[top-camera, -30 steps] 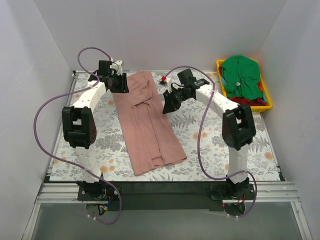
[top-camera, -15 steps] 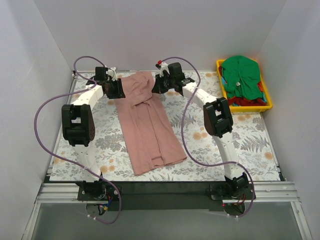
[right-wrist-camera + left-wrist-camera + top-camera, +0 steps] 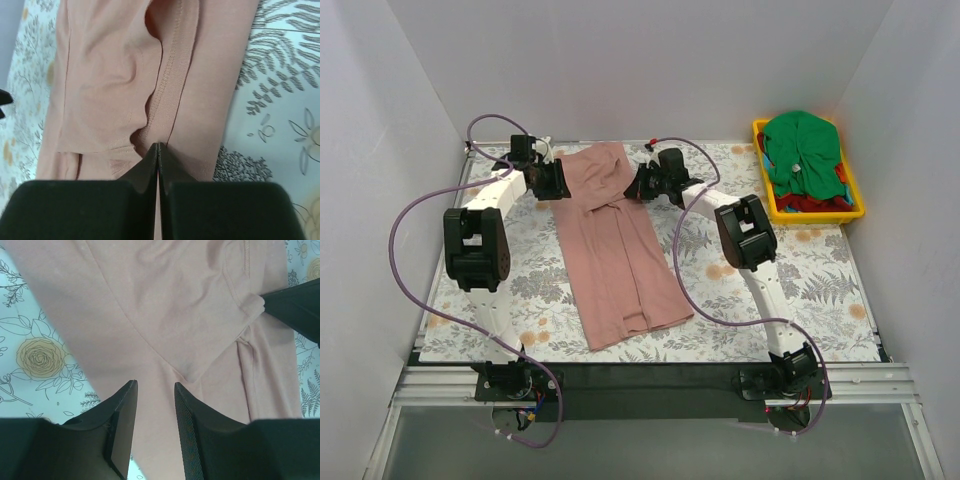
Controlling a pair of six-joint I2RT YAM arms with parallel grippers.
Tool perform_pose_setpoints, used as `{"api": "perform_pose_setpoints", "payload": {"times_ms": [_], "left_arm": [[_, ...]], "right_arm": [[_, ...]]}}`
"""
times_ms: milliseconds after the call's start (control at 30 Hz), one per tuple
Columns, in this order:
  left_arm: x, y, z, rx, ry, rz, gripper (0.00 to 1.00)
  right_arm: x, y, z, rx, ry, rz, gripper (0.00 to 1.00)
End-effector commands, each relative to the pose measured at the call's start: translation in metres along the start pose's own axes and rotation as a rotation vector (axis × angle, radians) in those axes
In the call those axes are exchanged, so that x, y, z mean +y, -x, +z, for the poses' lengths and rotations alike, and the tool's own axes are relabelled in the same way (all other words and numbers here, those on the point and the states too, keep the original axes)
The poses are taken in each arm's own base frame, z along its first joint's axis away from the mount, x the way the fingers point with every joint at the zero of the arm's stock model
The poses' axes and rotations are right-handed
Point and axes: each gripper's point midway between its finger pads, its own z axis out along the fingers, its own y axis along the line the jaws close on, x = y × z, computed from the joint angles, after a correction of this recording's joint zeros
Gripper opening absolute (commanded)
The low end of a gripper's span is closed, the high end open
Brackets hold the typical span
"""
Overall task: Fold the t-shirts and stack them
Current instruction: Fold the tshirt
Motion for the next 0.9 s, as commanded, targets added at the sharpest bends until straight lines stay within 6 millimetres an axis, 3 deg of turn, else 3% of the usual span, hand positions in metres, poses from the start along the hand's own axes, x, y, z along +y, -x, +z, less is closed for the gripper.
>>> {"api": "perform_pose_setpoints", "payload": {"times_ms": [0,33,67,133,167,400,500,567,600,633,700,733,800,833,867], "left_arm": [[-0.001,-0.002,0.005,0.014,-0.014,-0.020,0.34],[-0.001,-0.004,0.008,0.020,-0.020,-0.022,0.34],[-0.001,-0.002,0.010,0.017,-0.024,-0.026,0.34],[-0.002,0.003,0.017,0.013,-0.035,-0.028,0.34],[-0.002,0.007,0.019,0.008,-0.039,-0.031,0.34],[-0.010,0.021,0.037,0.004,-0.094,-0.020,0.34],[-0.012,0.026,0.033,-0.013,-0.098,0.008,0.38],[-0.018,0.034,0.021,-0.042,-0.109,0.034,0.41],[-0.021,0.037,0.016,-0.055,-0.128,0.046,0.45],[-0.026,0.042,0.010,-0.076,-0.142,0.064,0.50],[-0.039,0.054,-0.014,-0.123,-0.185,0.098,0.60],[-0.047,0.058,-0.025,-0.139,-0.224,0.125,0.71],[-0.063,0.066,-0.056,-0.186,-0.274,0.168,0.87],[-0.072,0.067,-0.071,-0.206,-0.340,0.194,0.88],[-0.077,0.066,-0.083,-0.225,-0.358,0.231,0.88]], "right_arm": [[-0.057,0.007,-0.023,-0.046,-0.161,0.147,0.01],[-0.070,-0.006,-0.030,-0.026,-0.189,0.181,0.01],[-0.076,0.003,-0.041,-0.047,-0.201,0.196,0.01],[-0.089,-0.007,-0.053,-0.041,-0.239,0.223,0.01],[-0.093,0.000,-0.063,-0.062,-0.254,0.233,0.01],[-0.100,0.016,-0.085,-0.123,-0.284,0.237,0.01],[-0.099,0.029,-0.090,-0.143,-0.273,0.209,0.01],[-0.087,0.042,-0.094,-0.150,-0.230,0.178,0.01],[-0.076,0.050,-0.096,-0.148,-0.188,0.149,0.05],[-0.058,0.067,-0.105,-0.172,-0.155,0.103,0.25],[-0.034,0.084,-0.116,-0.184,-0.096,0.034,0.41],[-0.012,0.104,-0.132,-0.220,-0.071,-0.018,0.54],[0.007,0.117,-0.152,-0.233,-0.066,-0.135,0.66],[0.015,0.122,-0.162,-0.237,-0.066,-0.195,0.81],[0.034,0.134,-0.185,-0.250,-0.065,-0.329,0.89]]}}
